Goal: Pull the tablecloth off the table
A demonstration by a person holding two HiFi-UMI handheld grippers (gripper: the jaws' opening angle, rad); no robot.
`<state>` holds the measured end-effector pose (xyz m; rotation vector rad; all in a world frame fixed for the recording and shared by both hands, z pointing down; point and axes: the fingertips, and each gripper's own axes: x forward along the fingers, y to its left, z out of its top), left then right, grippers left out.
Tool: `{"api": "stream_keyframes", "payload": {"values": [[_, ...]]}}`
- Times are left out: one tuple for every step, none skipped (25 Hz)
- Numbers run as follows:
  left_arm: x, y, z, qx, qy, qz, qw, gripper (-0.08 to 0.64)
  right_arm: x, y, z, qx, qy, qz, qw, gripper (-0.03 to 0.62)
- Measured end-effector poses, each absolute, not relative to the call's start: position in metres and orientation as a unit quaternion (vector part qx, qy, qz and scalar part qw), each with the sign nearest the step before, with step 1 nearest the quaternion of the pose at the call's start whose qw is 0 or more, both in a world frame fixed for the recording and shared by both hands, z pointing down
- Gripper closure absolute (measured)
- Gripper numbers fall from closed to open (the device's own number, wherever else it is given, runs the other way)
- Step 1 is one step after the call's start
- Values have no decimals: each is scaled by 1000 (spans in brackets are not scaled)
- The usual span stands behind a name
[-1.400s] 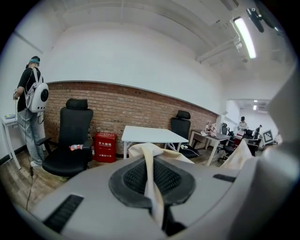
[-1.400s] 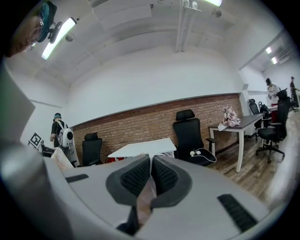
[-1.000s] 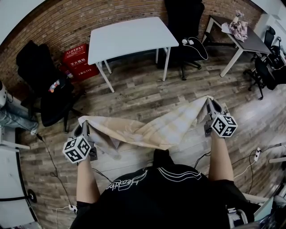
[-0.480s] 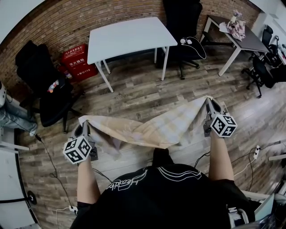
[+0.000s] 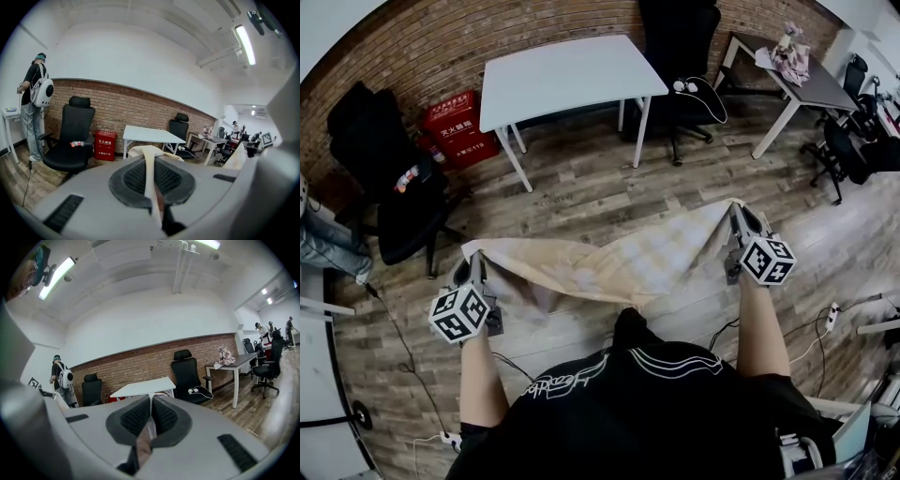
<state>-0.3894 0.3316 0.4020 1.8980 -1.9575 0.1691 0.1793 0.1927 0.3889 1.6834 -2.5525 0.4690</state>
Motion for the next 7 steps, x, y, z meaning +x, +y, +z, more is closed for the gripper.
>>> {"api": "stream_keyframes", "payload": {"values": [[-390, 332, 402, 680, -702, 60, 204, 552, 179, 193, 388, 544, -825, 151, 25, 595], [-390, 333, 401, 680, -702, 60, 204, 552, 179, 194, 386, 544, -825, 151, 25, 595], [-390, 333, 400, 680, -702, 59, 204, 552, 178, 194, 386, 544, -825, 151, 26, 595], [-391, 334, 400, 679, -702, 59, 204, 552, 178, 195, 385, 544, -825, 150, 26, 595], [-392, 335, 399, 679, -702, 58, 204, 552, 177, 195, 384, 544, -825, 150, 26, 595], [-393, 336, 398, 679, -703, 58, 204, 552, 177, 196, 383, 544, -825, 151, 26, 595], [-393, 337, 398, 679, -703, 58, 204, 552, 176, 196, 383, 544, -825, 151, 25, 595]]}}
